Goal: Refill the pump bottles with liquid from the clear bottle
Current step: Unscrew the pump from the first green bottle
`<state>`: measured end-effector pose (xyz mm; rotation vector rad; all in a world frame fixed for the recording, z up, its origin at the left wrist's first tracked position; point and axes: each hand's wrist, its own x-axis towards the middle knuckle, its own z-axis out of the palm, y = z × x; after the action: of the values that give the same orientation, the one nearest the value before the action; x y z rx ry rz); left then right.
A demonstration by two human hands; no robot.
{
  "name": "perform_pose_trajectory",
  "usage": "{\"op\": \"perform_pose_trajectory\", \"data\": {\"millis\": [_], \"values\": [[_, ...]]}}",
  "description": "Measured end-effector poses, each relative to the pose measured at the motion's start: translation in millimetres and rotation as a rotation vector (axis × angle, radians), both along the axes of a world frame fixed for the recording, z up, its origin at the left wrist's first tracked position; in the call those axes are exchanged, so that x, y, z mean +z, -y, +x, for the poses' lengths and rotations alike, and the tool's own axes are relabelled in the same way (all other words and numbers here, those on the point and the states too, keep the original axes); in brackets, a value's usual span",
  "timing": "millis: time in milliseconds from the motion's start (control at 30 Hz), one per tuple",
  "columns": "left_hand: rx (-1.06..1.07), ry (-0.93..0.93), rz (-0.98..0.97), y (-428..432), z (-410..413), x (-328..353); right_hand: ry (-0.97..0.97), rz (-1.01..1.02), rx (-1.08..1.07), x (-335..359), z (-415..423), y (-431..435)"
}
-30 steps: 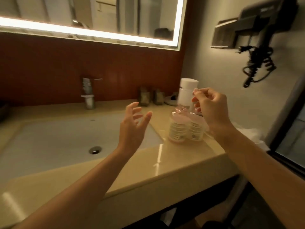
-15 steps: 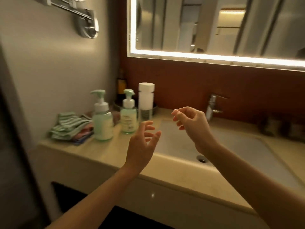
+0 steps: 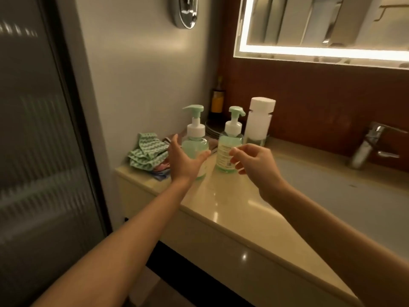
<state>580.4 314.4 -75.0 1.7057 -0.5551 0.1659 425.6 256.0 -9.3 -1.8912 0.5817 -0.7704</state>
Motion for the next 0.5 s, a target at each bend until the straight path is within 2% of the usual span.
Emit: {"op": "perform_pose_trajectory", "data": {"millis": [167,333,500], "values": [[-0.078,-0.054,0.044,12.0,15.2,-0.1,0.02,0.015,0.005,-0.4,6.7,3.7],[-0.081,0.074,0.072,-0.4,-15.2,-5.7,0.063,-0.029,0.009,-0.1,7.7,3.5],[-0.135,0.119,0.083,-14.9,-54.1,-12.8,0.017,-0.241,-0.043,-4.2,12.7,-0.9]]}}
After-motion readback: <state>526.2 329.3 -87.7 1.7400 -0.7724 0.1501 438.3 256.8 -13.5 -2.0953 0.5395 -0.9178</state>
